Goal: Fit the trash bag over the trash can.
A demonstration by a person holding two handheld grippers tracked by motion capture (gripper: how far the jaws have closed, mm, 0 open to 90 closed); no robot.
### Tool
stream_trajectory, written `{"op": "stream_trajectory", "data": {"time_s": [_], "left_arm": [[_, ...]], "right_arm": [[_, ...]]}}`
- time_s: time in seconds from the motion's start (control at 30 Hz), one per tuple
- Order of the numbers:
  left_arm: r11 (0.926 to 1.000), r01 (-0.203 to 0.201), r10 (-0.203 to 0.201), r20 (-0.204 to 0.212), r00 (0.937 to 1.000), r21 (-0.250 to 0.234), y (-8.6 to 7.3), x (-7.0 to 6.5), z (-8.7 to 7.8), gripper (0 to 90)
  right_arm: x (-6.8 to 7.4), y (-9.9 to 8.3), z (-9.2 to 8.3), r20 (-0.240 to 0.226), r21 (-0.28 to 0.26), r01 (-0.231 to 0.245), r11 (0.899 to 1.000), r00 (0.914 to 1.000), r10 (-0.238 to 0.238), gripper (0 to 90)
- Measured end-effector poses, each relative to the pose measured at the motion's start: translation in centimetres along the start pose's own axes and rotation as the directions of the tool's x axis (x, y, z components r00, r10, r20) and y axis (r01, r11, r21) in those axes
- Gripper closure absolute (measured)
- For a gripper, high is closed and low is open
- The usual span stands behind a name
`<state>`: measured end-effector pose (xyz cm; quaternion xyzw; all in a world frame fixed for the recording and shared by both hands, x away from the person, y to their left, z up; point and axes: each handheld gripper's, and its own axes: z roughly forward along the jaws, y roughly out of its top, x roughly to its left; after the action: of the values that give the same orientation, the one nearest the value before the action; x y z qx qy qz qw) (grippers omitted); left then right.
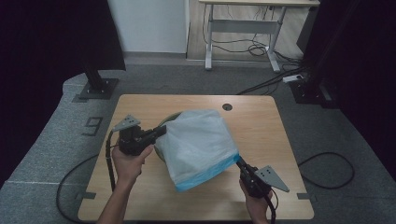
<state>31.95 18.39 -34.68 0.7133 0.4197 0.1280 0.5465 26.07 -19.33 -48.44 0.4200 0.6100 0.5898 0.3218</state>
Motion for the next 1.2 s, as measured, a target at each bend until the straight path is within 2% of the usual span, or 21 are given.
{"op": "stream_trajectory", "data": {"time_s": [0.03, 0.1, 0.23, 0.37, 0.43, 0.53, 0.6, 0.7, 0.77, 0.87, 1.07, 1.13, 1.2], "left_arm": [[1.0, -0.005, 0.005, -0.003, 1.0, 0.008, 0.1, -0.2, 0.0, 85.4], [0.9992, -0.027, 0.027, -0.005, 0.9996, 0.028, 0.3, -0.6, -0.1, 70.6], [0.9981, -0.062, 0.062, -0.021, 0.9978, 0.003, 1.0, -1.5, -0.9, 48.0], [0.9961, -0.088, 0.088, 0.0, 0.9961, -0.005, 1.8, -2.0, -1.7, 35.9], [0.9939, -0.111, 0.111, 0.021, 0.9936, -0.002, 2.1, -2.5, -1.9, 34.8], [0.9875, -0.157, 0.156, 0.044, 0.9867, 0.016, 2.2, -3.8, -1.6, 35.2], [0.9799, -0.194, 0.19, 0.078, 0.9786, 0.046, 2.3, -4.7, -1.0, 37.9], [0.9711, -0.226, 0.219, 0.083, 0.9721, 0.077, 2.2, -5.4, -0.1, 39.6], [0.9681, -0.232, 0.223, 0.098, 0.9698, 0.094, 2.1, -5.7, 0.5, 39.6], [0.9595, -0.247, 0.233, 0.11, 0.9661, 0.135, 1.9, -5.9, 1.6, 37.0], [0.9485, -0.257, 0.234, 0.139, 0.9623, 0.185, 1.1, -6.3, 3.3, 32.9], [0.9439, -0.257, 0.229, 0.148, 0.962, 0.208, 0.9, -6.3, 3.7, 31.2], [0.9443, -0.244, 0.212, 0.161, 0.9639, 0.22, 0.7, -6.2, 4.1, 30.1]], "right_arm": [[-0.1, 0.0, 0.0, 0.001, 0.004, -0.002, 1.0, 1.0, 0.002, 89.1], [-0.2, 0.2, 0.0, 0.013, 0.011, 0.005, 1.0, 0.9999, -0.005, 89.1], [-0.8, 0.6, -0.1, 0.024, 0.025, 0.001, 1.0, 0.9997, -0.002, 89.2], [-1.2, 1.2, -0.2, 0.026, 0.033, 0.007, 0.999, 0.9996, -0.008, 89.2], [-1.3, 1.5, -0.3, 0.023, 0.033, 0.004, 0.999, 0.9997, -0.005, 89.2], [-1.2, 2.1, -0.4, 0.022, 0.032, 0.013, 0.999, 0.9997, -0.014, 89.2], [-1.1, 2.4, -0.3, 0.018, 0.03, 0.017, 0.999, 0.9997, -0.018, 89.2], [-0.6, 3.0, -0.3, 0.008, 0.024, 0.033, 0.999, 0.9994, -0.033, 89.2], [-0.3, 3.4, -0.3, -0.001, 0.022, 0.042, 0.999, 0.9991, -0.042, 89.2], [0.2, 4.0, -0.2, -0.019, 0.015, 0.052, 0.999, 0.9985, -0.052, 89.2], [1.1, 4.8, 0.0, -0.052, 0.004, 0.062, 0.998, 0.9967, -0.062, 89.2], [1.5, 5.1, 0.0, -0.064, -0.001, 0.068, 0.998, 0.9956, -0.068, 89.2], [1.8, 5.3, 0.1, -0.073, -0.002, 0.075, 0.997, 0.9945, -0.075, 89.2]]}}
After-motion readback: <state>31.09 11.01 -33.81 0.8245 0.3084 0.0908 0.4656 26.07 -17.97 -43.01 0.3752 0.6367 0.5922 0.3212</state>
